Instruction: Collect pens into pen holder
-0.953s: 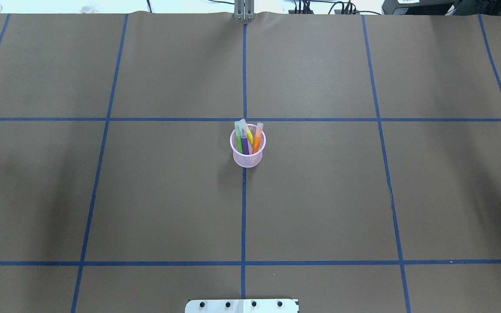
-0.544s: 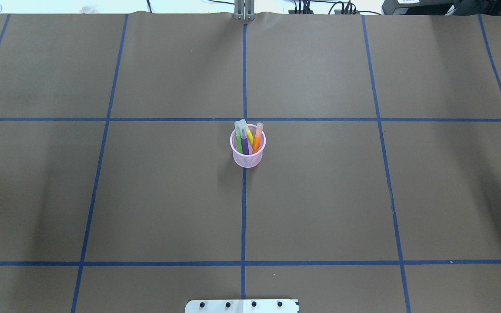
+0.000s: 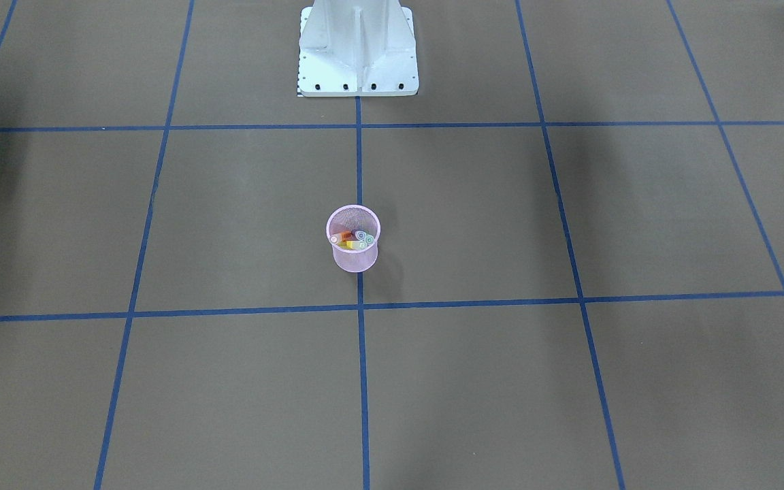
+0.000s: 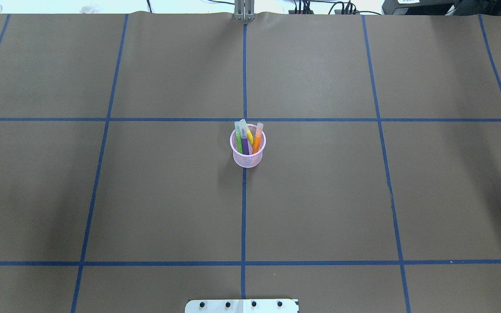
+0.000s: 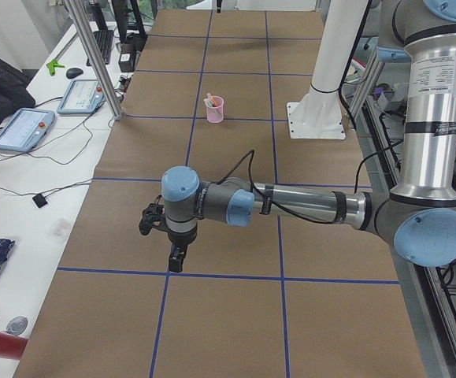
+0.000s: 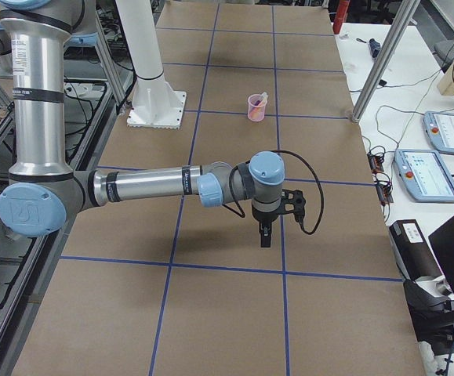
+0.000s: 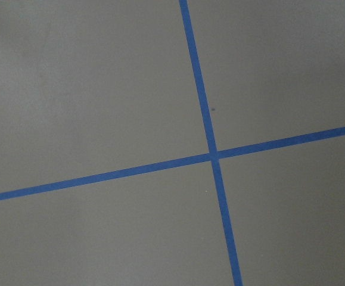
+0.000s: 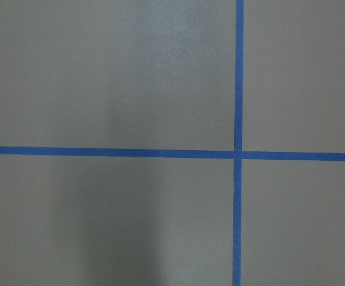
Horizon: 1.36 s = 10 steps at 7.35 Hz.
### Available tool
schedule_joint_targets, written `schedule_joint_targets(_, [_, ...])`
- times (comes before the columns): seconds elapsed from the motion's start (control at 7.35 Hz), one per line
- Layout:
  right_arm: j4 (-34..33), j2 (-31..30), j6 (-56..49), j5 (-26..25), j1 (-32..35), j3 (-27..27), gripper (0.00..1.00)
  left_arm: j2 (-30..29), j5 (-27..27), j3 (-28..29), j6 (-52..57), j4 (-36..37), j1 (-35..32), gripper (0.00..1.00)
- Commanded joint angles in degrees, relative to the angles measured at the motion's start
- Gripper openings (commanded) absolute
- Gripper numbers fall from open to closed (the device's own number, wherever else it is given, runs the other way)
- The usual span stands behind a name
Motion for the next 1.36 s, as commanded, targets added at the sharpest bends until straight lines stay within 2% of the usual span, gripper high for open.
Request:
schedule_joint_targets(0.0, [0.1, -1.4, -0.9, 0.8, 0.9, 0.1, 0.99, 0.7, -1.2, -2.1, -0.2, 3.6, -0.2, 1.00])
schedule_joint_targets(0.14, [0.1, -2.5, -2.4, 0.9, 1.9, -0.3, 0.99, 0.9, -1.2, -1.7, 0.0, 3.6, -0.4, 1.00])
schedule_joint_targets(0.41, [-0.1, -4.8, -4.0, 7.6, 5.1, 0.2, 0.99, 1.0, -1.3, 0.1, 0.3, 3.0, -1.3, 1.00])
schedule_joint_targets(0.54, [-2.5, -4.9, -4.0, 8.5, 5.8, 1.3, 0.99, 1.0, -1.3, 1.0, 0.4, 2.9, -1.4, 1.00])
schedule_joint_targets(0.95, [-5.0, -4.4, -6.2, 7.0, 5.3, 1.5, 0.99, 1.0, -1.3, 1.2, 0.4, 2.8, -2.6, 1.00])
schedule_joint_targets(1.22, [-5.1, -4.5, -8.0, 1.9, 4.7, 1.7, 0.99, 1.0, -0.7, 1.2, 0.4, 2.1, -2.6, 1.00])
